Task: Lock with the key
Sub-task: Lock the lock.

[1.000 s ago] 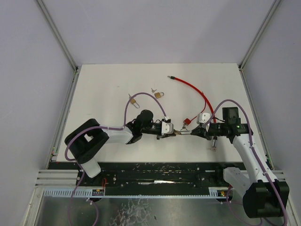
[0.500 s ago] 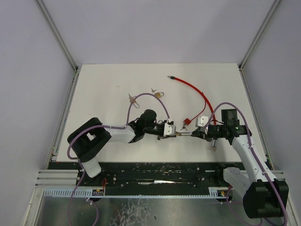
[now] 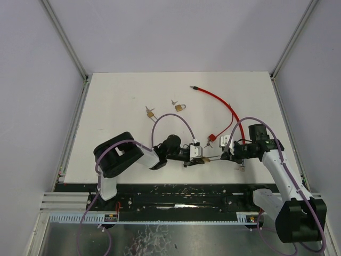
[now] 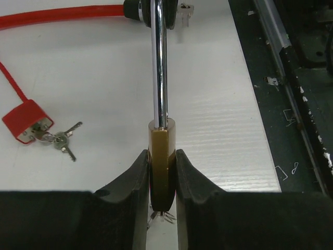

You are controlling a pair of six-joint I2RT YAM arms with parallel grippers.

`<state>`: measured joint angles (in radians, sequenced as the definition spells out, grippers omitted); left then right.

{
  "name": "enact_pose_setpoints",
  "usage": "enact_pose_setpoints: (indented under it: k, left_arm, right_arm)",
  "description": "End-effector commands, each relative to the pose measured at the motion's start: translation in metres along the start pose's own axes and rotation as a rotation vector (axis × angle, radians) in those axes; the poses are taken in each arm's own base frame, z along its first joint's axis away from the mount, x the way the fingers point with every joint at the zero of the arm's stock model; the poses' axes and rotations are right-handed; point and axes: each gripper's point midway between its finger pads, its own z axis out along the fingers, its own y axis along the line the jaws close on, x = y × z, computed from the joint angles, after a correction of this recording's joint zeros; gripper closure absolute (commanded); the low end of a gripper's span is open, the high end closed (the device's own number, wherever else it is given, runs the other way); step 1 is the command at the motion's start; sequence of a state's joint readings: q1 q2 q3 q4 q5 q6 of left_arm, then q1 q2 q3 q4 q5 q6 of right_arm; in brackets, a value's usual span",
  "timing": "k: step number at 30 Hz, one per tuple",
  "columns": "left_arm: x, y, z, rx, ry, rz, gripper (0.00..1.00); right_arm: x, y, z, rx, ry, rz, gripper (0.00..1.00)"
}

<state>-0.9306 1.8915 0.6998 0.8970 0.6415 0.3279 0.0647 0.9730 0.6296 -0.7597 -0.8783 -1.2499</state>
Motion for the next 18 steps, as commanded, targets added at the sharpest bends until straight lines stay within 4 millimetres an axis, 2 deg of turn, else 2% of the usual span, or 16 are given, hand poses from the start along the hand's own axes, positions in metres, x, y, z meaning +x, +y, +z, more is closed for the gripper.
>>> enact_pose_setpoints:
  k: [1,10,14,18]
  left_arm:
    - [-0.083,-0.035,0.018,0.123,-0.306,0.167,1.00]
    - [-0.063,-0.045,0.033,0.079,-0.320,0.087,1.00]
    - [-0.055,-0.043,0.038,0.050,-0.292,0.065,1.00]
    - [-0.047,-0.041,0.041,0.008,-0.271,0.055,1.00]
  right_arm:
    - [-0.021,-0.029,-0.004,0.042,-0.031,-0.140,1.00]
    - [-0.014,-0.034,-0.004,0.037,0.010,-0.075,1.00]
    - [-0.008,-0.032,-0.002,0.021,0.025,-0.068,1.00]
    - [-0.009,-0.023,0.001,-0.040,0.009,-0.055,1.00]
